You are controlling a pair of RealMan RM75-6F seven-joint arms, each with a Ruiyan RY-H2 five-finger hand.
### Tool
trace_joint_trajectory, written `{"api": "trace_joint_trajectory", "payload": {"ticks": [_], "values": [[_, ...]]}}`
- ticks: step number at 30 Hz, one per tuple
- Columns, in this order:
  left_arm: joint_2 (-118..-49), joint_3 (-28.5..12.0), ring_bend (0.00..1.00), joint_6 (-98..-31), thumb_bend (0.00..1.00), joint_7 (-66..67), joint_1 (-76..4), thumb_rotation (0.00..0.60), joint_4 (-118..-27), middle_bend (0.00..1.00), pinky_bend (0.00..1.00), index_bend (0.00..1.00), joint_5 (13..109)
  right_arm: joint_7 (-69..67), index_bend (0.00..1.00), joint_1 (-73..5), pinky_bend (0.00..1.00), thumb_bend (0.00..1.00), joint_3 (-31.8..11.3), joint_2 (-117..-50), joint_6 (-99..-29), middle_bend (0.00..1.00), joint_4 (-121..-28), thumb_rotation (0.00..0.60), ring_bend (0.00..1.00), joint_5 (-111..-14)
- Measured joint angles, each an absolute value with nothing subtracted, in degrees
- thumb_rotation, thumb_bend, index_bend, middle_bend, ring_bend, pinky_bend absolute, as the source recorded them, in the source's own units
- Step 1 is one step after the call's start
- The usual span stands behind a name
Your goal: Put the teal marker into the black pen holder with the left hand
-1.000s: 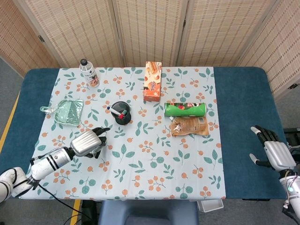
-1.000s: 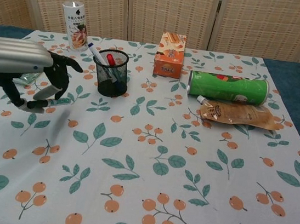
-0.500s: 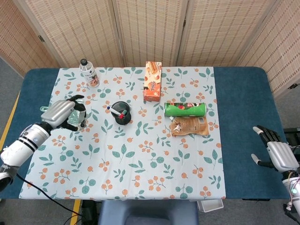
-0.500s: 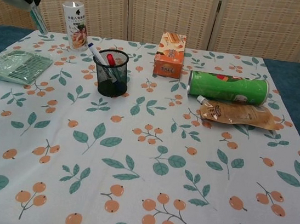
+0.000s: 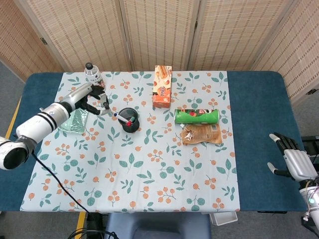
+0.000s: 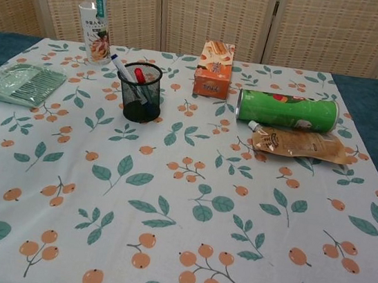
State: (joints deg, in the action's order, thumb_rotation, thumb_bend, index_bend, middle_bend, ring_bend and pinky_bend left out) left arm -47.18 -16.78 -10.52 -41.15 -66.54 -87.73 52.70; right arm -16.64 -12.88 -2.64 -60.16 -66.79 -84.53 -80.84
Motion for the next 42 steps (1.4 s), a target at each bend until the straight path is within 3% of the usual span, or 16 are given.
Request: {"api": "trace_joint_trajectory", "payload": {"ticks": [15, 27, 34, 42], "values": [[-67.9, -25.0, 0.12, 0.2, 0.32, -40.2, -65.2, 0.6, -65.5, 0.51, 0.26, 0.69, 51.3, -16.8, 0.03, -11.4, 0.0, 0.33, -3.3, -59.6, -69.2, 0.0, -84.7, 0.6, 0.0, -79.9], [-78.7, -39.7, 0.12, 11.0, 0.32, -28.0, -60.0, 0.6, -52.4, 0.51, 0.26, 0.68, 50.0, -17.6, 0.03, -10.4, 0.0, 0.33, -3.7, -59.3, -70.4, 0.0, -84.5, 0.6, 0.0, -79.5], [-83.6, -47.9, 0.11, 15.4, 0.32, -19.4, -56.5, 0.6, -49.3, 0.45, 0.26, 0.38, 46.2, -18.2, 0.03, -10.0, 0.0, 0.33, -3.8, -59.0, -71.3, 0.0, -84.5, 0.6, 0.0, -80.0], [-86.7, -53.6, 0.06, 18.0, 0.28, -12.1, -54.0, 0.6, -48.4, 0.35, 0.26, 0.16, 43.2, -18.9, 0.03, -9.1, 0.0, 0.33, -3.6, -58.6, -73.1, 0.0, -84.9, 0.6, 0.0, -81.2]]}}
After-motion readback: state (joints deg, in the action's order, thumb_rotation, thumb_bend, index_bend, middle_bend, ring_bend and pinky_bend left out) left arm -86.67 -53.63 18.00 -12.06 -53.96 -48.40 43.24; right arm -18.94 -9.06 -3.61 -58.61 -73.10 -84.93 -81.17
